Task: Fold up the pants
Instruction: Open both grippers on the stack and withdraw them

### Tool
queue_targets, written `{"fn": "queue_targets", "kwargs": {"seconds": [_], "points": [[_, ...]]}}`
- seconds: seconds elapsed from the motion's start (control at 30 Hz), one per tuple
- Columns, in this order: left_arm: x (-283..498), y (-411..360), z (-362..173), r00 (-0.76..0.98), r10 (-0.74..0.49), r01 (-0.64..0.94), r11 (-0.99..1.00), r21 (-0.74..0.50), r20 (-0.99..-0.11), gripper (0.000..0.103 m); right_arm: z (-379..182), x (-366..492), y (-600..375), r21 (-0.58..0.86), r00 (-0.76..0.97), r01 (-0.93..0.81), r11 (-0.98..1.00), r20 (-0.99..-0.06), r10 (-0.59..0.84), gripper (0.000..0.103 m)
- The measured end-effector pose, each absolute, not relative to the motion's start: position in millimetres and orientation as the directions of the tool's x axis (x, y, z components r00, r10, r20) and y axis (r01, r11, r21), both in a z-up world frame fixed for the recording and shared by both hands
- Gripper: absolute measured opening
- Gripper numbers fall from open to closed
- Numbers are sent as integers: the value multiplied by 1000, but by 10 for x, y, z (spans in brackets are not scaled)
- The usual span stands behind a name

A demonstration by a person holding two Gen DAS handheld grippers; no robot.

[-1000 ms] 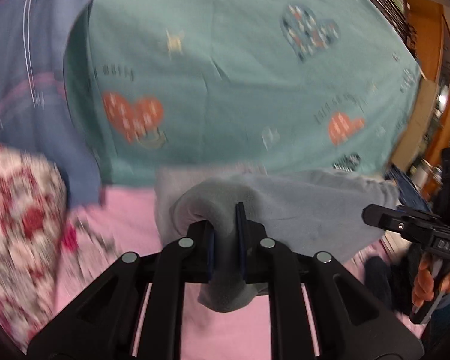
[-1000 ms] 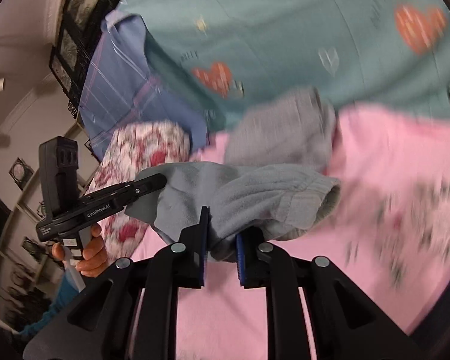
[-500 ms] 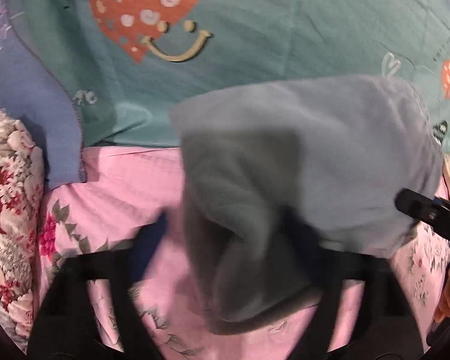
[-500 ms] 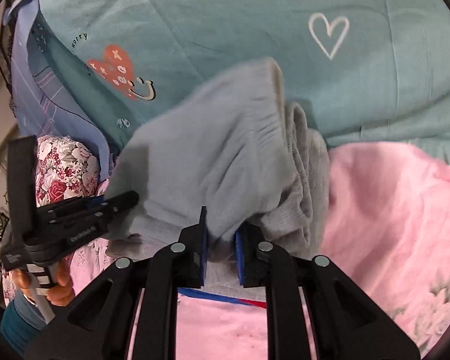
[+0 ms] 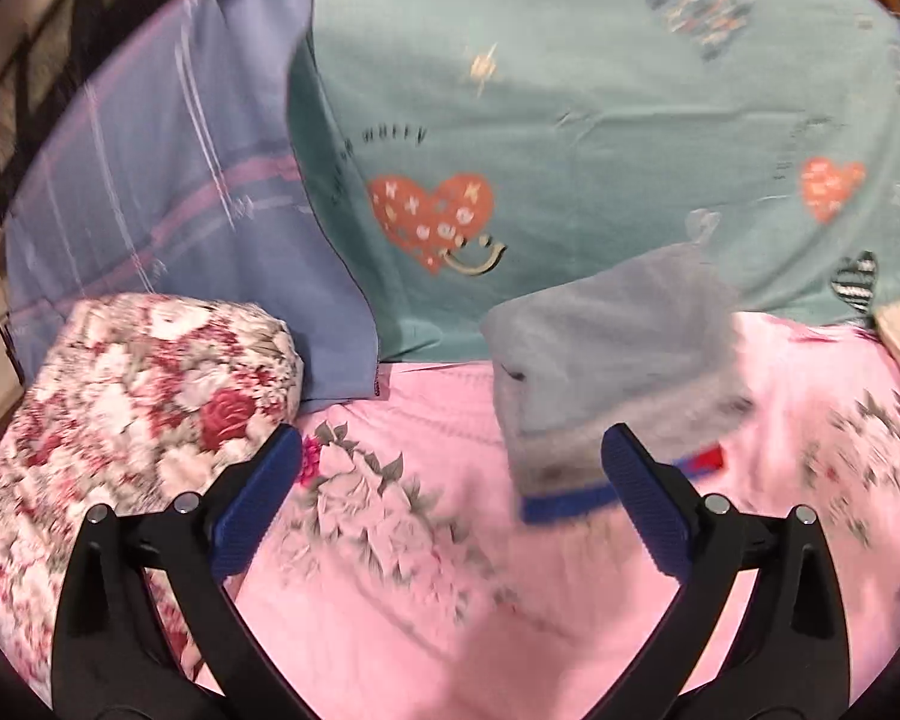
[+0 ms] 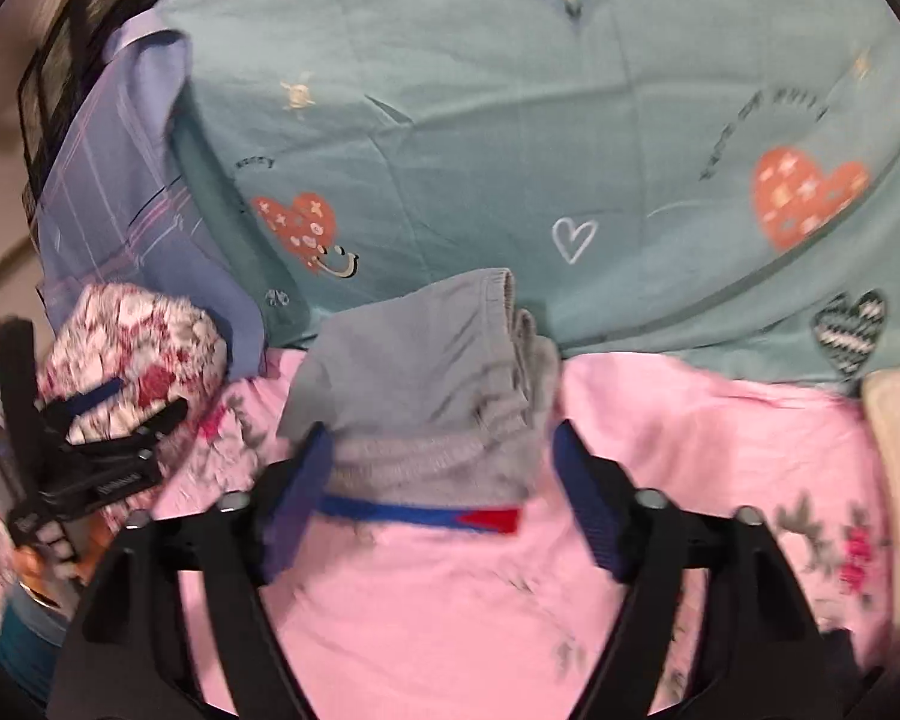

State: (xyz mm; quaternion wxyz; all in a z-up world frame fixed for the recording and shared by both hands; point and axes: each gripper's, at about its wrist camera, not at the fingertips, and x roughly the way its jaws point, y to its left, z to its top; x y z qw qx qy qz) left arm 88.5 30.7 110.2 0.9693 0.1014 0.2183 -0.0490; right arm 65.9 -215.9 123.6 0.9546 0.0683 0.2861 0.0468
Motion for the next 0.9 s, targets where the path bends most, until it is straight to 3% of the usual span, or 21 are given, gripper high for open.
{"fn": "queue_targets", "kwargs": {"seconds": [0.17,0.27,0.5,0.9], "points": [[115,320,938,905,-104,176,974,141,-413,101,812,-349,-1929,70,888,-57,996,-452,83,92],[-159,234,822,903,-103,172,976,131,-418,101,573,-652,-1813,88,895,-37,995,-441,72,93],[-281,71,601,888,-108,163,983,87,-448,101,160,-769,-1852,228,863,15,973,-494,103,93],[-104,-81,195,897,-77,141,983,117,-435,101,-162,-741,-1785,145,846,49,988,-531,37,93]]}}
